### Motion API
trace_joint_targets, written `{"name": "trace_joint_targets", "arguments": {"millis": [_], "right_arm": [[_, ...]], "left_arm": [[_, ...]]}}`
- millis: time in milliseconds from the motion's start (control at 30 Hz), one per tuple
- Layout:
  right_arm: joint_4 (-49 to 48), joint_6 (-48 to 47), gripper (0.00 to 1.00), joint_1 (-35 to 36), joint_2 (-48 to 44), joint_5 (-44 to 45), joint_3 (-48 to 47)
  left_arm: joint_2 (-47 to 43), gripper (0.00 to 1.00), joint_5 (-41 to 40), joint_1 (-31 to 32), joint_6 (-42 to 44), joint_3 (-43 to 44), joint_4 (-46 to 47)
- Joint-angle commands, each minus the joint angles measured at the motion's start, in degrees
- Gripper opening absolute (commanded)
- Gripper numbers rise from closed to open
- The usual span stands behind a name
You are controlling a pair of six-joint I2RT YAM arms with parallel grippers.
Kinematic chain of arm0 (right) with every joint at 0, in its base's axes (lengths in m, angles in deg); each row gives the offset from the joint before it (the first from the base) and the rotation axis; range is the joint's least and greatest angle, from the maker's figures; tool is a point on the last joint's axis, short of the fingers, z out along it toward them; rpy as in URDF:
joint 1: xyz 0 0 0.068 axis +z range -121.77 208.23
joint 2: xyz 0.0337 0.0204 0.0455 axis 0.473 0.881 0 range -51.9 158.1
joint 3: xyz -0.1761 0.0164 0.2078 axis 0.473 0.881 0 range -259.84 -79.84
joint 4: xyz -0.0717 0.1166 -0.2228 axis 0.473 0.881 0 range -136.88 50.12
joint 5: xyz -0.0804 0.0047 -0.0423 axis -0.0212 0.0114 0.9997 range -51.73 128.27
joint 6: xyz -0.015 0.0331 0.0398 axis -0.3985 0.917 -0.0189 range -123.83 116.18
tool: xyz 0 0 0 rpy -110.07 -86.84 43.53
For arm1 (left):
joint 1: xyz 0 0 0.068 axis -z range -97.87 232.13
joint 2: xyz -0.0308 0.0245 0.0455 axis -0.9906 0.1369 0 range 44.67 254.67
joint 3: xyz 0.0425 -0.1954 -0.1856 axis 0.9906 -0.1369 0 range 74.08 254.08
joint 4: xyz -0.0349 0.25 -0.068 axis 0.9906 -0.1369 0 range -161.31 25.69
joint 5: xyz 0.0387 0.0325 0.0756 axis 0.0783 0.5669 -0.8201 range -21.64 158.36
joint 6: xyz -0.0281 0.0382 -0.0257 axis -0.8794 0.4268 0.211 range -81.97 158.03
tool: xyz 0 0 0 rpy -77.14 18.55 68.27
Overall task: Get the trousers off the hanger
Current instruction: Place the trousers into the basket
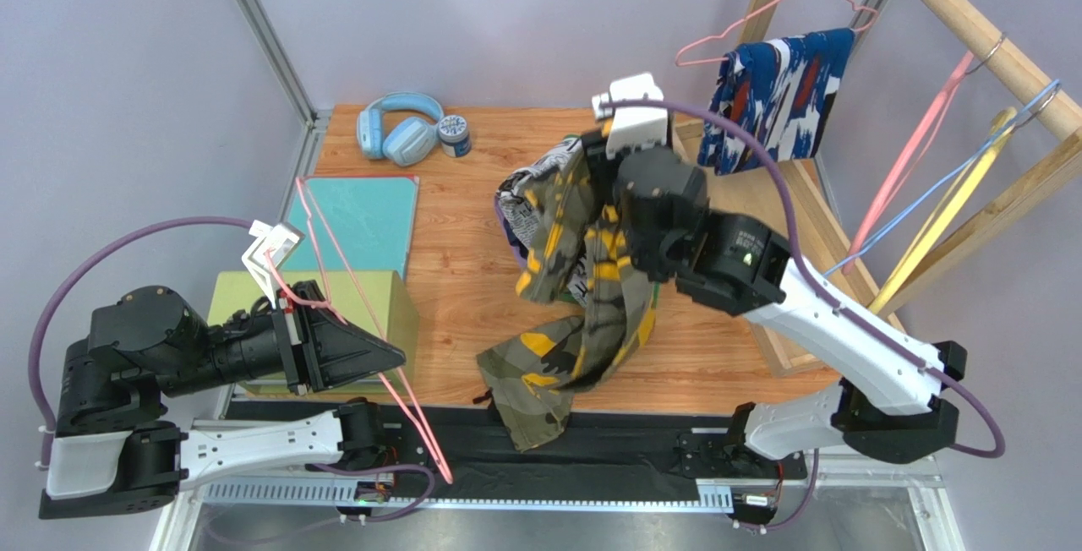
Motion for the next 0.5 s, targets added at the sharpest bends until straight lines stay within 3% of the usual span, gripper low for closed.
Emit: {"name": "trace_joint_targets", "arguments": {"millis": [0,133,200,467], "right_arm": [[-19.4,-18.4,0.0,-5.2,3.8,-7.3,-16.1],[-19.2,-18.9,0.0,-12.3,11.7,-10.8,-22.9],[-19.1,-17.7,0.0,-15.8,12.8,-12.5,-21.6],[-14.2,-2.7,0.0,-24.8,15.4,-16.6,2.1]], "left_arm": [[1.4,0.0,0.7,0.1,0.8,2.1,2.0],[0.7,0.0,0.5,0.1,0.5,1.8,2.0],[0.3,0.0,0.2,0.1,0.5,1.4,2.0],[-0.7,0.0,-0.5,0.1,0.5,1.2,0.7]]}}
